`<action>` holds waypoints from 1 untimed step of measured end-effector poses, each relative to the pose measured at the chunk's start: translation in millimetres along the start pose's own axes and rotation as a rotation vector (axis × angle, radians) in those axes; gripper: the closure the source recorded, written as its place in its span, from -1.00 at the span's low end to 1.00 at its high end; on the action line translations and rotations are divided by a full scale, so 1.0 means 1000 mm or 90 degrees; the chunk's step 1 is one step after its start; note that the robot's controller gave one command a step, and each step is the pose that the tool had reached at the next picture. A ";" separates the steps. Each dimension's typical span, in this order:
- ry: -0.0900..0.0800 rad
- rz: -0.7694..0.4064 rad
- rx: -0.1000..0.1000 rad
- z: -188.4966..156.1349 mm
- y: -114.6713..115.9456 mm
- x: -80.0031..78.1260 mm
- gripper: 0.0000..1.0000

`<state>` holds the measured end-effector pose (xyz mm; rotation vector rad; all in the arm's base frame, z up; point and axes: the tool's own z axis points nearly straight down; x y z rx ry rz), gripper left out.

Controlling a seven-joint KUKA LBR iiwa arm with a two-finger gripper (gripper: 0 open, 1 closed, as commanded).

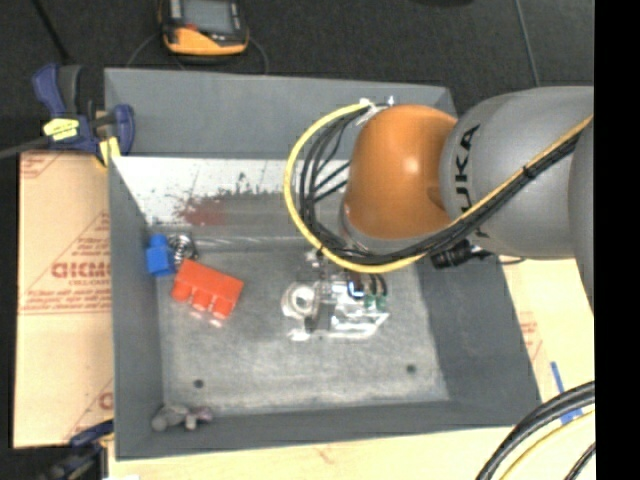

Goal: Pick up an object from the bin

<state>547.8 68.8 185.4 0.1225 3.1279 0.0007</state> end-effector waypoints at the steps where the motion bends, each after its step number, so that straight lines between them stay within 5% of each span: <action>1: 0.002 -0.003 -0.001 -0.061 0.009 0.018 1.00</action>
Offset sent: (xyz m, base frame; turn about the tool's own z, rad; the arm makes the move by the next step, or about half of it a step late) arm -0.0195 0.0106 0.0566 -0.0017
